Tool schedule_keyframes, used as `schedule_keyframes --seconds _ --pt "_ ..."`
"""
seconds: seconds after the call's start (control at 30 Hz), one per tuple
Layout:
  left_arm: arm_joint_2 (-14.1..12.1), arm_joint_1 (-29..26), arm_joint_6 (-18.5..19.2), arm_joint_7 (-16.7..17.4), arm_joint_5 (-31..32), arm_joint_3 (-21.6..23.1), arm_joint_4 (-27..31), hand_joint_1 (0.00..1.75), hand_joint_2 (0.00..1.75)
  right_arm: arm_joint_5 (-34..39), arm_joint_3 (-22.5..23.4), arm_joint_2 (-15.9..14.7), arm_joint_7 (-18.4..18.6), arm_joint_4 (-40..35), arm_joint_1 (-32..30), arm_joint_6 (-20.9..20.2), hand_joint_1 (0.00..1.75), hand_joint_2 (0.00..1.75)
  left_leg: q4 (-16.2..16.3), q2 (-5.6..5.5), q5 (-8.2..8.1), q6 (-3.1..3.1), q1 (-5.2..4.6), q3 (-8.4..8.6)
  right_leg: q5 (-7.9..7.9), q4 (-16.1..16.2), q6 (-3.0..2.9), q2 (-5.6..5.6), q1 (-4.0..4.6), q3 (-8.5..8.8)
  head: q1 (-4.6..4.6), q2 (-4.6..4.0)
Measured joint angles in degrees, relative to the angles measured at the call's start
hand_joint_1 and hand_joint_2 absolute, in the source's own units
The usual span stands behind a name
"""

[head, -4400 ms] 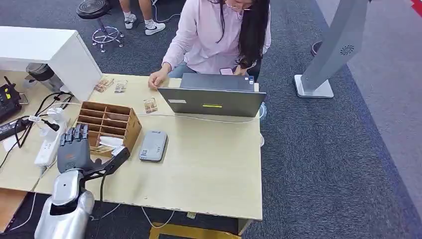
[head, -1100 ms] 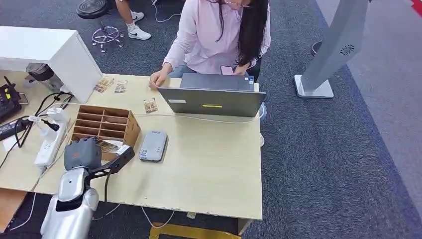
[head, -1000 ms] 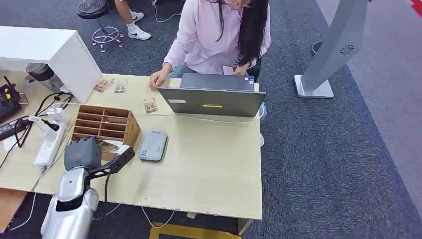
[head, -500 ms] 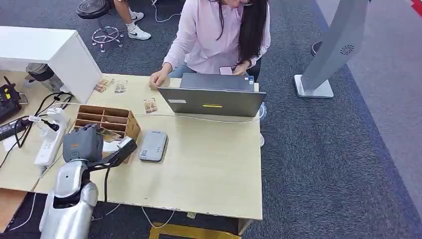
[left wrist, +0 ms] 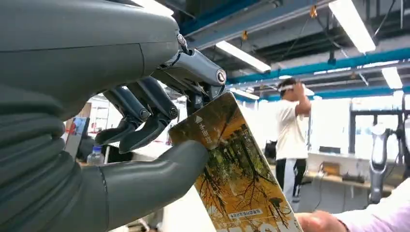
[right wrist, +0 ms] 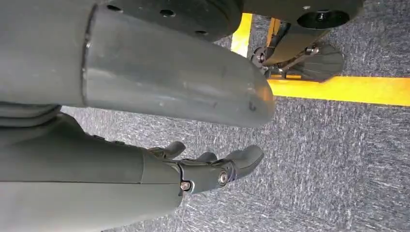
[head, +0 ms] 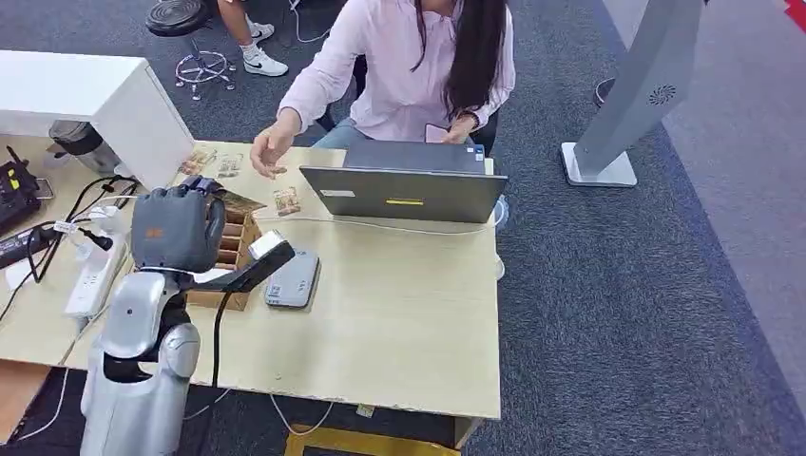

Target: Pass the card to the sensor for recognition and then transmit it.

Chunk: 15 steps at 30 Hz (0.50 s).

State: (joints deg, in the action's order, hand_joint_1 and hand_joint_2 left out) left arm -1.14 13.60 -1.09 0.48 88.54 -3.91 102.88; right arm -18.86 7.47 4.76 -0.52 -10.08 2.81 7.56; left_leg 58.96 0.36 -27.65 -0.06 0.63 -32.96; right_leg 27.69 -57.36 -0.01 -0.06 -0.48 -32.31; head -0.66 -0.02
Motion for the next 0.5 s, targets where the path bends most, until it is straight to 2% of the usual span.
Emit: schedule_keyframes --seconds 0.07,0.17,0.27,0.33,0.5 --pt "-0.5 1.9 0.0 2.0 0.4 0.3 -0.3 1.75 1.75 -1.0 0.0 0.0 -0.3 0.0 0.0 -0.6 0.0 0.0 0.0 -0.02 0.01 0.0 0.01 -0.01 0.0 0.0 0.0 -0.01 0.01 -0.01 0.0 0.0" --pt "-3.2 8.2 -0.6 7.5 0.5 0.8 -5.7 1.75 1.75 -2.7 0.0 0.0 -0.7 0.0 0.2 -1.6 0.0 0.0 0.0 -0.02 0.1 -0.11 0.02 0.01 -0.09 0.0 -0.13 -0.02 0.01 0.0 0.0 0.0" --pt "-5.4 12.5 -2.1 7.7 0.5 0.8 -11.6 1.75 1.75 -3.2 0.0 0.2 -0.8 0.0 0.1 -1.8 0.0 0.0 0.0 0.0 0.14 -0.14 0.05 0.01 -0.11 -0.1 -0.17 0.0 0.04 -0.01 0.0 0.0" --pt "-6.3 13.6 -2.1 8.2 0.5 0.8 -13.6 1.75 1.75 -3.4 0.0 0.2 -0.9 0.0 0.2 -1.8 0.0 0.0 0.0 0.0 0.14 -0.14 0.05 0.02 -0.11 -0.1 -0.17 0.01 0.07 -0.01 0.0 0.0" --pt "-9.5 17.4 -0.5 12.7 0.5 2.8 -20.6 1.75 1.75 -4.5 0.0 0.3 -0.6 0.0 0.2 -2.6 0.0 0.0 0.0 0.0 0.14 -0.14 0.04 0.0 -0.11 -0.1 -0.17 0.02 0.07 -0.05 -0.02 0.0"
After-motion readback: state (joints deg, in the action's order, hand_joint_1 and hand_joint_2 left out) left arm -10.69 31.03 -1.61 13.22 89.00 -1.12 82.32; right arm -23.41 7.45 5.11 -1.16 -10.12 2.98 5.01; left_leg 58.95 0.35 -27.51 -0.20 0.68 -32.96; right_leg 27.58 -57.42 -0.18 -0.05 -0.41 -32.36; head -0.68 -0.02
